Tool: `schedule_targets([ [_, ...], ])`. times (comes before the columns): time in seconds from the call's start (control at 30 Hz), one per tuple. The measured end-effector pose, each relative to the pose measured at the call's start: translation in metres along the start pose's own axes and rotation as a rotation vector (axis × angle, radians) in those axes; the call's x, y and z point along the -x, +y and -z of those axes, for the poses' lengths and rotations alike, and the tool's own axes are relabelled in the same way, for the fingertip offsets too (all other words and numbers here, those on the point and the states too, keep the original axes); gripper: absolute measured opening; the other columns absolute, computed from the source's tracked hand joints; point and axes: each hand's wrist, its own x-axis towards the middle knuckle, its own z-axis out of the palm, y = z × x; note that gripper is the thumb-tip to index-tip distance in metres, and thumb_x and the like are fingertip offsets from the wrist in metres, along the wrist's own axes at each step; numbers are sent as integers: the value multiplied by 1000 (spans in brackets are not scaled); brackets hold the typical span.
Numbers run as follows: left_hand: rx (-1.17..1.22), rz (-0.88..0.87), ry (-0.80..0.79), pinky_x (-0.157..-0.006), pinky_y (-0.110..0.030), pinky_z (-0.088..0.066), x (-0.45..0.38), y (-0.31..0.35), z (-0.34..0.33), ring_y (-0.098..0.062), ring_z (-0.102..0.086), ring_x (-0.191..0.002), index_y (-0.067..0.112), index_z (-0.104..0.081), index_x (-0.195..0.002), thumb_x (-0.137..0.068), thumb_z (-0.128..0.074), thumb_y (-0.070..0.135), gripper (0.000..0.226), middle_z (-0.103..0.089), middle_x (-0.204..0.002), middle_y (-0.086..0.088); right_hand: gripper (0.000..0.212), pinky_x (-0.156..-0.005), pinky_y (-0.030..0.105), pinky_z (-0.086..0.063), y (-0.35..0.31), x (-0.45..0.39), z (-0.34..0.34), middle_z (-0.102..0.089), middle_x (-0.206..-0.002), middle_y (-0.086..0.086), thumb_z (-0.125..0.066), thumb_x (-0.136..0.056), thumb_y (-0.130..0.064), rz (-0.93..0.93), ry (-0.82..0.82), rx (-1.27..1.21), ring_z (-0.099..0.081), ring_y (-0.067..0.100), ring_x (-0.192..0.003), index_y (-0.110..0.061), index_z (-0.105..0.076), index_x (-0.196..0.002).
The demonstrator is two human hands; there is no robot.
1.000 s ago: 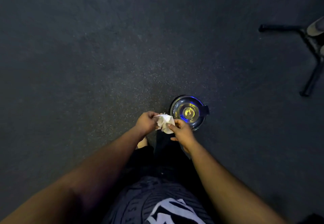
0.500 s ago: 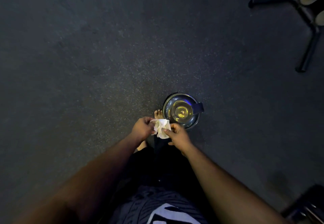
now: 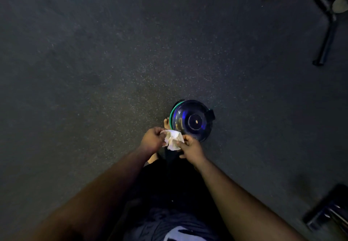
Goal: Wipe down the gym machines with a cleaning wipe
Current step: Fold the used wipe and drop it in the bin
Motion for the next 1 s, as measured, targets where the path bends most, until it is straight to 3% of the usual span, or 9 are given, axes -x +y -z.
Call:
schedule_targets([
  [0.23, -80, 9, -13, -51, -21, -46, -14, -14, -10, -12, -61, -51, 11, -71, -99, -101, -57, 12, 14, -66, -63, 1, 12, -46, 25, -51, 9, -12, -4, -72, -94, 8, -63, -98, -11, -17, 50, -41, -66, 16, -70, -23, -62, -94],
  [0.33, -76, 15, -28, -62, -30, -49, -25, -23, -17, -17, -60, -56, 13, -70, -89, -100, -58, 12, 16, -65, -59, 4, 13, -48, 27, -53, 16, -21, -5, -72, -89, 4, -61, -99, -10, -53, 72, -96, -67, 15, -67, -22, -62, -95],
  [0.4, -59, 22, -43, -58, -29, -49, -35, -25, -25, -15, -60, -54, 17, -68, -85, -100, -58, 12, 19, -65, -56, 5, 9, -48, 28, -54, 23, -32, -2, -73, -87, 8, -62, -98, -9, -76, 115, -154, -68, 16, -65, -18, -64, -97],
  [0.6, 4, 82, -24, -50, -27, -48, -87, -32, -54, -14, -61, -53, 15, -71, -99, -99, -60, 14, 11, -69, -65, -3, 6, -51, 28, -56, 44, -88, 19, -70, -78, 5, -67, -95, -8, -143, 277, -320, -70, 11, -58, -12, -62, -95],
  [0.73, 42, 148, -29, -49, -25, -51, -126, -44, -75, -11, -62, -52, 6, -69, -110, -99, -61, 11, 14, -70, -71, -7, 9, -64, 33, -60, 61, -134, 31, -70, -86, 8, -67, -95, -6, -178, 338, -358, -69, 17, -72, -13, -63, -91],
  [0.8, 87, 186, -43, -52, -26, -54, -147, -52, -88, -13, -64, -57, 3, -67, -114, -101, -60, 11, 17, -70, -77, -10, 7, -73, 39, -62, 73, -160, 35, -71, -86, 4, -68, -95, -9, -170, 366, -333, -70, 21, -80, -14, -65, -92],
  [0.9, 99, 207, -75, -70, -33, -55, -169, -59, -108, -21, -64, -75, 3, -66, -118, -102, -58, 12, 19, -69, -83, -10, 13, -88, 53, -59, 96, -194, 40, -74, -97, 4, -69, -90, -9, -142, 418, -209, -72, 27, -93, -18, -69, -100],
  [1.0, 42, 190, -100, -87, -40, -55, -185, -65, -122, -22, -64, -89, 9, -67, -124, -101, -60, 14, 25, -72, -98, -9, 31, -98, 51, -55, 111, -212, 44, -70, -117, 6, -68, -90, -9, -142, 437, -118, -68, 27, -107, -13, -67, -120],
])
